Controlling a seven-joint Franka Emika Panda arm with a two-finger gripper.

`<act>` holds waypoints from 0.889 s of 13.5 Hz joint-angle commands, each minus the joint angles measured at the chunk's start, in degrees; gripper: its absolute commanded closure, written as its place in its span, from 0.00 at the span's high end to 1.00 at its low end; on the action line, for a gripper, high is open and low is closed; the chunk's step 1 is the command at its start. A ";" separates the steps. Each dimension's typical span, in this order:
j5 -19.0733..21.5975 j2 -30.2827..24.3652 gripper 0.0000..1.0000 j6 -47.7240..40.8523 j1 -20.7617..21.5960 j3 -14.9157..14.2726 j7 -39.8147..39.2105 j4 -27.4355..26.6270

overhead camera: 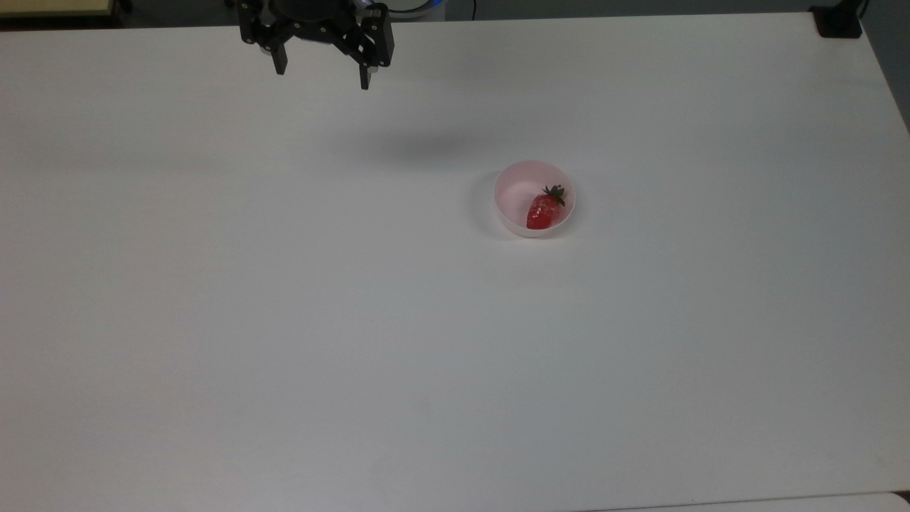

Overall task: Pick up strawberry from bowl
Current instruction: 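Move the open gripper over the pink bowl holding the strawberry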

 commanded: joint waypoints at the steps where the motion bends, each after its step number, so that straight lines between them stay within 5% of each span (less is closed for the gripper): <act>1: 2.50 -0.34 1.00 -0.48 -1.56 -0.21 -2.18 0.10; 12: 2.60 -1.13 1.00 -5.56 -2.80 -0.30 -6.56 1.34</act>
